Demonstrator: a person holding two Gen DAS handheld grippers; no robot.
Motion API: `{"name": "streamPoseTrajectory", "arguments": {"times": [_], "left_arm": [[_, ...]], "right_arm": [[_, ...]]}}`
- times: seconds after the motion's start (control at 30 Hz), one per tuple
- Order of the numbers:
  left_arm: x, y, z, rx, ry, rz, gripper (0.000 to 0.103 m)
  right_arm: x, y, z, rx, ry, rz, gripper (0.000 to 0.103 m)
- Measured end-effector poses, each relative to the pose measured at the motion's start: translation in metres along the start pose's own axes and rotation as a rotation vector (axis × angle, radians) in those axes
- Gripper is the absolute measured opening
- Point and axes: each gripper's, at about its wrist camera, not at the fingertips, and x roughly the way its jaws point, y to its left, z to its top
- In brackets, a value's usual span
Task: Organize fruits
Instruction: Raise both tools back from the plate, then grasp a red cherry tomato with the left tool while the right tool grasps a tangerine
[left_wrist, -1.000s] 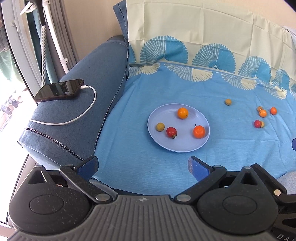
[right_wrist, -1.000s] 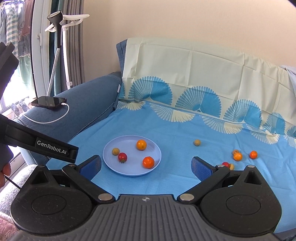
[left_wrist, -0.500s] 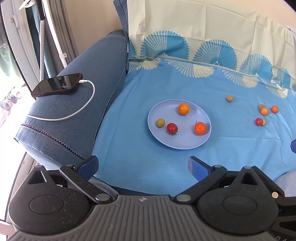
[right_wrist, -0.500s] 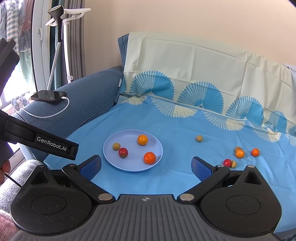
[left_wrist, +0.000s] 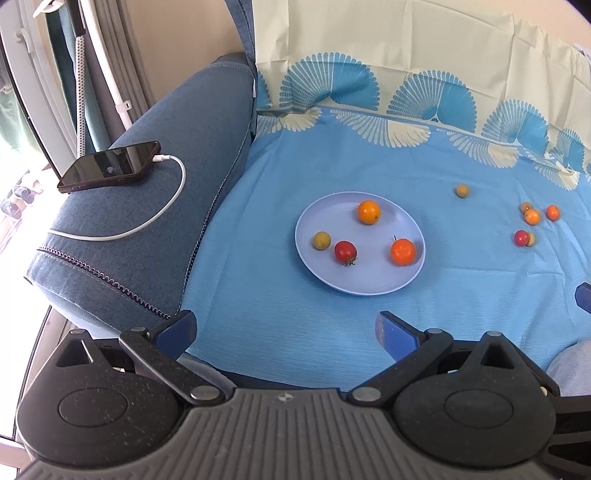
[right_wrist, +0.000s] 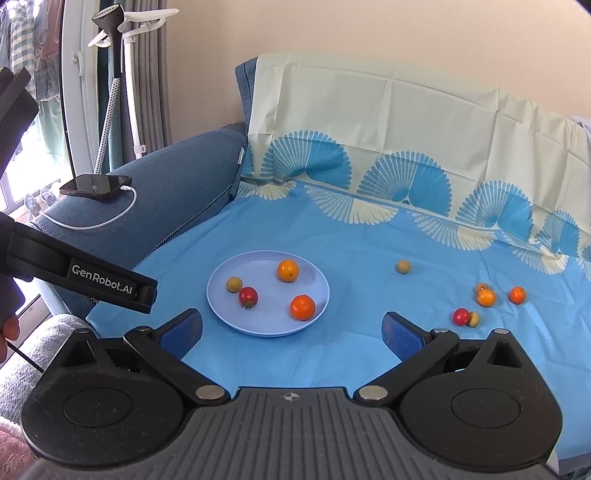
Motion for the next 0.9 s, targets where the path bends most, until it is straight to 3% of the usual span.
{"name": "streamPoseTrajectory", "arguments": {"times": [0.3,0.57,0.8,0.9], "left_arm": [[0.013,-0.016,0.012,0.026,0.034,0.003,0.103],[0.038,-0.056,0.036,0.079,0.083,-0.019,0.103],[0.065,-0.134,0.063,0.225,0.074,-0.087,0.103],[0.086,-0.185,0.075,0.337,0.069,-0.185,0.103]], "right_arm": [[0.014,-0.012,-0.002,0.053,0.019,0.003,0.102],[0.027,-0.046,-0.009,0.132,0.027,-0.036,0.102],[0.038,-0.126,-0.015,0.261,0.004,-0.211,0.102],[0.045,-0.173,-0.02,0.316,-0.003,-0.308,0.102]]}}
